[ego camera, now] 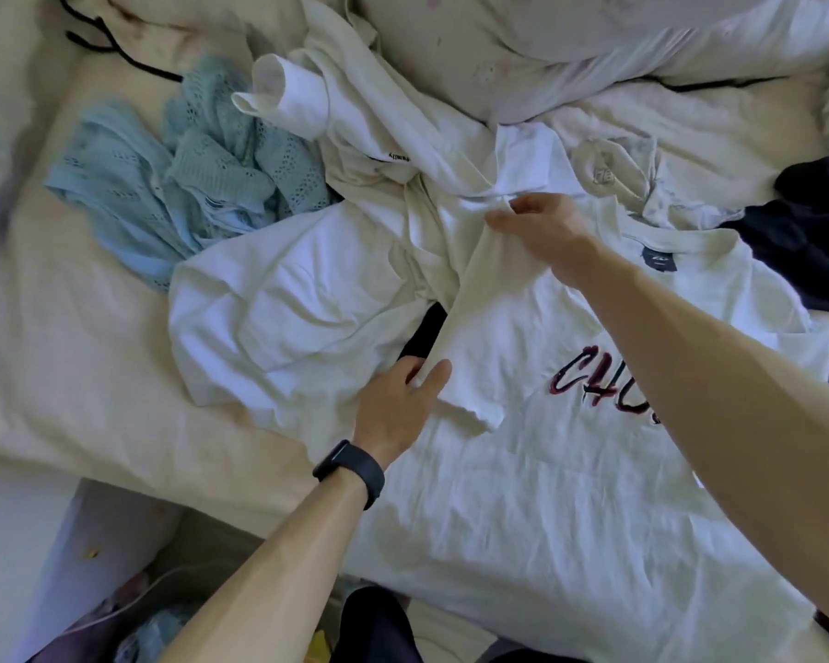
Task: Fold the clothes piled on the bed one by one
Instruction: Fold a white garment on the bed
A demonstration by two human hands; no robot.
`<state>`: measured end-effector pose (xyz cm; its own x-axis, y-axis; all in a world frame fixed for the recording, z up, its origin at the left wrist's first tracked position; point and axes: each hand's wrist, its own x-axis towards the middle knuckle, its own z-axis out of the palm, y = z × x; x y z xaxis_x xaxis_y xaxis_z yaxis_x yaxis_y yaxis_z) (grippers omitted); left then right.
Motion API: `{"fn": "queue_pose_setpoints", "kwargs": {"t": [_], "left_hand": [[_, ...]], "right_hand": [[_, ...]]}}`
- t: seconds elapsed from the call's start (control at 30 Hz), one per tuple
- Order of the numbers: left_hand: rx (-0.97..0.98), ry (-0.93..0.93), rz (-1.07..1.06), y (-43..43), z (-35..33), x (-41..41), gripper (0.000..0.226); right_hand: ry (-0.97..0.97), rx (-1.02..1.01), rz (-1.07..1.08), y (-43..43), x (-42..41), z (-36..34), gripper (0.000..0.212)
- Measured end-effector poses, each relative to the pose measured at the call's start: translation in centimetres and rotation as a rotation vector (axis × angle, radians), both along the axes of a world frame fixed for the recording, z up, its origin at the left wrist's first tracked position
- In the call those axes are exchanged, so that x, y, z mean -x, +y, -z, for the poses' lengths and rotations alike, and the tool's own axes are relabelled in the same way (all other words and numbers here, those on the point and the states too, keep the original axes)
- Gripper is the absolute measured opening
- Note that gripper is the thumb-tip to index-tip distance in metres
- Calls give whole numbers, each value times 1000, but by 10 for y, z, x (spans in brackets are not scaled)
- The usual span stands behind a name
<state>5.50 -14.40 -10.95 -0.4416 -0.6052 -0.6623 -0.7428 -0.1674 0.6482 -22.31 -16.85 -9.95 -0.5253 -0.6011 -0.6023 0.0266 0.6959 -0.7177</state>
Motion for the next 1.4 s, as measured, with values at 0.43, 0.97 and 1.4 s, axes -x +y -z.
{"fn": "queue_pose_setpoints", "kwargs": {"t": [0.43,0.97,1.4], "left_hand": [[308,36,132,-47,-16,46,44],[409,-34,92,-96,20,173,27],[1074,-346,1047,-60,43,90,59]], "right_hand": [[67,-58,-24,55,4,7,43],[249,-77,224,132,-28,37,25],[778,-208,-307,199,-151,67,65]]}}
